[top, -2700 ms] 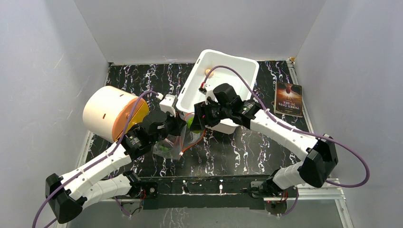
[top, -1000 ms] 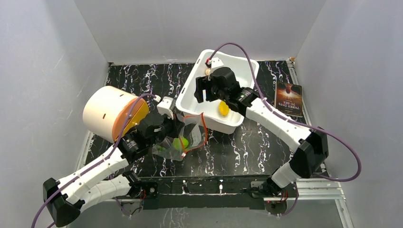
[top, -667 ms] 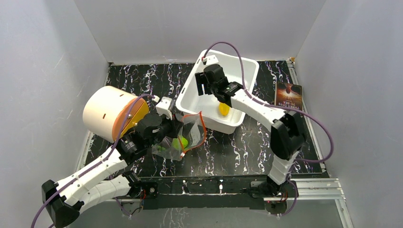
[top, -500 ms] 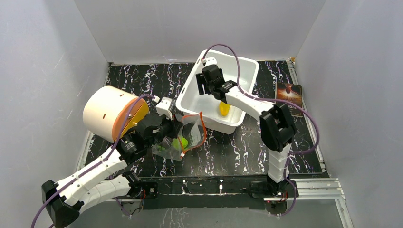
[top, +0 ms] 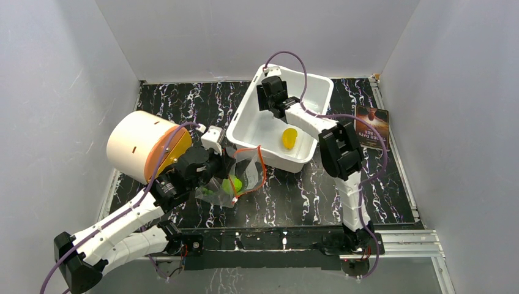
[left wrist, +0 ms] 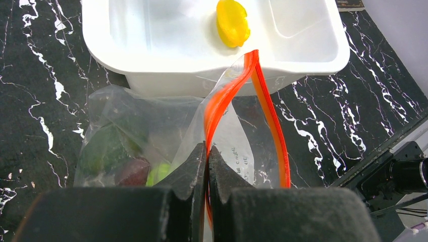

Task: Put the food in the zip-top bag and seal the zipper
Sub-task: Pick up the fake vegetable from the bin.

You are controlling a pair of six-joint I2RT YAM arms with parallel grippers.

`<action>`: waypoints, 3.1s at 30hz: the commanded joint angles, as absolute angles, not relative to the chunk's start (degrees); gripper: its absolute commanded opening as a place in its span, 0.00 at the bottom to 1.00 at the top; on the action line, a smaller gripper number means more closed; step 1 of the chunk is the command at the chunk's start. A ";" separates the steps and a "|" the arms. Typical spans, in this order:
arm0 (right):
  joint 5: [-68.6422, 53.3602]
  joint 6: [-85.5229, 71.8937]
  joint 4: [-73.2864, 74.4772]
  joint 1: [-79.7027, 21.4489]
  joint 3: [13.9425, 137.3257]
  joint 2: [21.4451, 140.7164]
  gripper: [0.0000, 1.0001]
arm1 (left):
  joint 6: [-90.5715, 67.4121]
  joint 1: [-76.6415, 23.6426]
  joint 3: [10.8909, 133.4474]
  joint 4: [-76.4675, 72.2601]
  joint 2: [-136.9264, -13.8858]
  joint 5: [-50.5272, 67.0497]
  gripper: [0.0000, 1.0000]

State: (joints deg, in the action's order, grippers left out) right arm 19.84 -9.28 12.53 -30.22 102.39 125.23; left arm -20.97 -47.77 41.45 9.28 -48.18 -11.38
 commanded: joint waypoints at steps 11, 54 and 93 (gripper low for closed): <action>18.95 -10.00 0.95 -26.89 113.62 134.06 0.60 | -21.18 -47.76 42.40 9.32 -47.86 -12.19 0.00; 16.58 -9.39 -5.54 -23.78 126.93 152.40 0.48 | -19.95 -47.81 45.22 12.82 -49.62 -14.88 0.00; 3.47 -12.73 -1.18 -23.47 81.73 108.77 0.36 | -21.20 -47.81 45.00 10.31 -49.92 -13.16 0.00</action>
State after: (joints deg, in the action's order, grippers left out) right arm 5.02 -9.74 -4.27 -23.51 83.13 115.92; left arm -21.19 -47.77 43.22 11.97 -49.95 -13.82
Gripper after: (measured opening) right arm 0.412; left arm 0.010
